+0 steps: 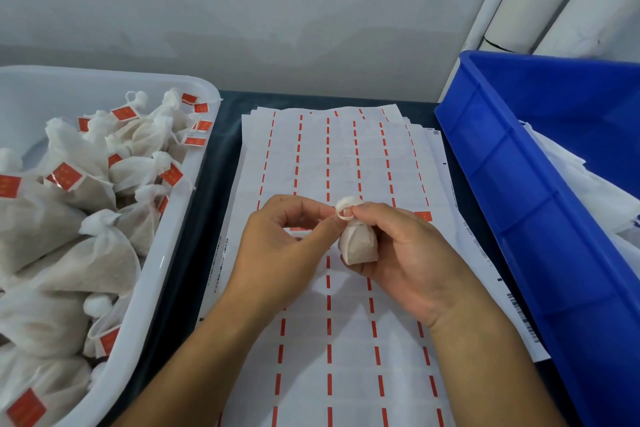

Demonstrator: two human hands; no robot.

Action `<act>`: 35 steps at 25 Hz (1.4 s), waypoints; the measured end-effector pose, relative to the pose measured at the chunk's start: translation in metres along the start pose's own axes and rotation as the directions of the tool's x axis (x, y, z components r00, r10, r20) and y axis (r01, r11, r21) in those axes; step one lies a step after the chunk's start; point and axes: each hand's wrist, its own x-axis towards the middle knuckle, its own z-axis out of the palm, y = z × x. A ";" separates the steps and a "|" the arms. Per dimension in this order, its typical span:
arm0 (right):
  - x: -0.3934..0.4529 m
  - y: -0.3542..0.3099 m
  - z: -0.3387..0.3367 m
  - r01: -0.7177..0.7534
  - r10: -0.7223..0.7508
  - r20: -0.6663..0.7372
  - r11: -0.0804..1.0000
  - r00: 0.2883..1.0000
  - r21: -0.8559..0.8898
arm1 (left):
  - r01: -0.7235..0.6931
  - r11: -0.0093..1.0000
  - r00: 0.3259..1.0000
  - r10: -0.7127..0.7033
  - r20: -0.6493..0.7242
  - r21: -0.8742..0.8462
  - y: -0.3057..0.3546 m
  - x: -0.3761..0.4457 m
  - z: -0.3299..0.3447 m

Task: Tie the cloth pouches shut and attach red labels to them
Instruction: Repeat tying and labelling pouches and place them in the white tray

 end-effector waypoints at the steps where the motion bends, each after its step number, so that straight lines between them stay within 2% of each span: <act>1: 0.000 0.000 -0.001 0.000 0.000 -0.019 1.000 1.000 -0.003 | -0.058 0.996 0.998 0.060 -0.034 0.064 -0.001 0.000 0.001; 4: 0.001 0.000 -0.003 0.007 -0.008 -0.070 1.000 0.998 -0.006 | -0.262 0.937 0.949 0.294 -0.115 0.230 -0.003 -0.002 0.002; 7: 0.001 0.001 -0.002 0.008 -0.012 -0.096 0.999 0.995 -0.044 | -0.450 0.798 0.847 0.523 -0.090 0.402 -0.003 -0.001 -0.002; 10: 0.002 0.002 -0.003 0.007 -0.015 -0.112 0.997 0.994 -0.072 | -0.543 0.676 0.763 0.645 -0.044 0.498 -0.007 0.002 -0.005; 12: 0.001 0.002 -0.003 0.008 -0.018 -0.133 0.997 0.991 -0.079 | -0.582 0.623 0.731 0.683 0.000 0.523 -0.008 0.003 -0.007; 14: 0.002 0.003 -0.005 0.012 -0.027 -0.154 0.995 0.988 -0.097 | -0.600 0.591 0.729 0.682 0.062 0.539 -0.009 0.004 -0.009; 17: 0.003 0.002 -0.006 0.028 -0.051 -0.171 0.990 0.984 -0.135 | -0.594 0.617 0.762 0.638 0.113 0.516 -0.009 0.004 -0.010; 25: 0.003 0.005 -0.005 0.041 -0.082 -0.161 0.969 0.984 -0.244 | -0.592 0.626 0.758 0.646 0.088 0.508 -0.010 0.005 -0.010; 28: 0.002 0.005 -0.005 0.055 -0.114 -0.158 0.939 0.981 -0.339 | -0.585 0.619 0.763 0.639 0.097 0.524 -0.009 0.003 -0.010; 30: 0.001 0.006 -0.004 0.092 -0.171 -0.140 0.890 0.975 -0.447 | -0.542 0.655 0.805 0.585 0.101 0.526 -0.006 0.002 -0.010; 33: 0.000 0.006 -0.002 0.198 -0.292 -0.079 0.799 0.953 -0.568 | -0.408 0.757 0.903 0.415 0.106 0.511 -0.002 0.000 -0.009; 35: -0.001 0.006 -0.001 0.270 -0.358 -0.026 0.749 0.934 -0.606 | -0.279 0.884 0.960 0.258 0.106 0.375 -0.002 0.001 -0.009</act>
